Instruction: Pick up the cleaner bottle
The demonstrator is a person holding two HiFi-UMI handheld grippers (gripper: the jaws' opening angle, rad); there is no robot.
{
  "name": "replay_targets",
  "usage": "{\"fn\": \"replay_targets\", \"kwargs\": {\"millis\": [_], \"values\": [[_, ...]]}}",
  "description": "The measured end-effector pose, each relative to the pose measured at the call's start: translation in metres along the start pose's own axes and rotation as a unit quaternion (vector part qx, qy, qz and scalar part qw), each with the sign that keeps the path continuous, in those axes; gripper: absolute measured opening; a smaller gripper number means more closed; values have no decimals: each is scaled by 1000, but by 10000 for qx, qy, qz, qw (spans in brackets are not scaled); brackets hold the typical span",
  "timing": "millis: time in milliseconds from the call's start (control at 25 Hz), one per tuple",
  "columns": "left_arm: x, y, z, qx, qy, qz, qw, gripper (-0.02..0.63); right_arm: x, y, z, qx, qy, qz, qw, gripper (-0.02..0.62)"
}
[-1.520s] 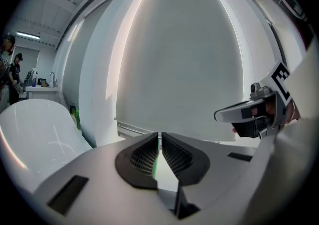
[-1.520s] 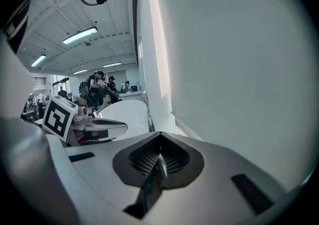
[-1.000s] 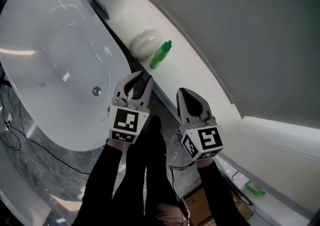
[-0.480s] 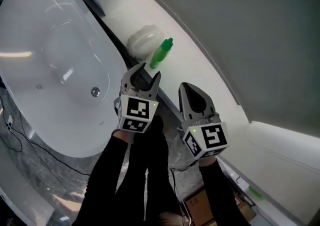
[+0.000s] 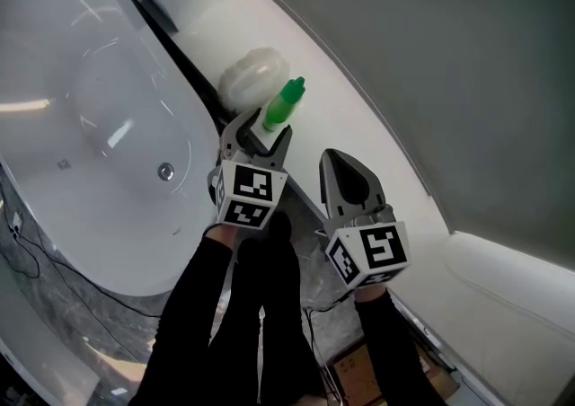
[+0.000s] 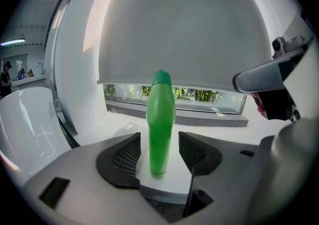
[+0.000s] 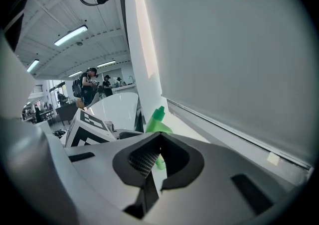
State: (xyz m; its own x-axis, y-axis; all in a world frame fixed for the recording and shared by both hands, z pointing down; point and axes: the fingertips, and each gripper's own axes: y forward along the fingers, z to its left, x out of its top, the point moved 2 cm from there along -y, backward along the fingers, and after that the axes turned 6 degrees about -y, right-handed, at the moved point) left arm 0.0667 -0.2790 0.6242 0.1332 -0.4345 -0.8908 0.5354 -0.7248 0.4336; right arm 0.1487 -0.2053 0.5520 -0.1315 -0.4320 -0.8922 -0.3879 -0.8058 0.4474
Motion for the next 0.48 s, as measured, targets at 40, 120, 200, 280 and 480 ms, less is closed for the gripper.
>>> {"fn": "replay_targets", "kwargs": {"millis": [40,120,200,280,480], "values": [[-1,4,1,4,9,25,10000,238,0,2,-2,-13,17,2,10000,2],[-3,12,2,1,10,64,10000,238,-2,5,-6,-22,49,1,10000,2],[-5,19,4,-30,-25,85,10000,238,-4,8,-9,-20,78,-28,10000,2],[-5,26,5,-58,-57,93,9999,238,-5,10,-12,-53,118,3,9999,2],[-7,39,5,-73,-75,84,9999,238,-9,15,-20,-54,146,9,9999,2]]}}
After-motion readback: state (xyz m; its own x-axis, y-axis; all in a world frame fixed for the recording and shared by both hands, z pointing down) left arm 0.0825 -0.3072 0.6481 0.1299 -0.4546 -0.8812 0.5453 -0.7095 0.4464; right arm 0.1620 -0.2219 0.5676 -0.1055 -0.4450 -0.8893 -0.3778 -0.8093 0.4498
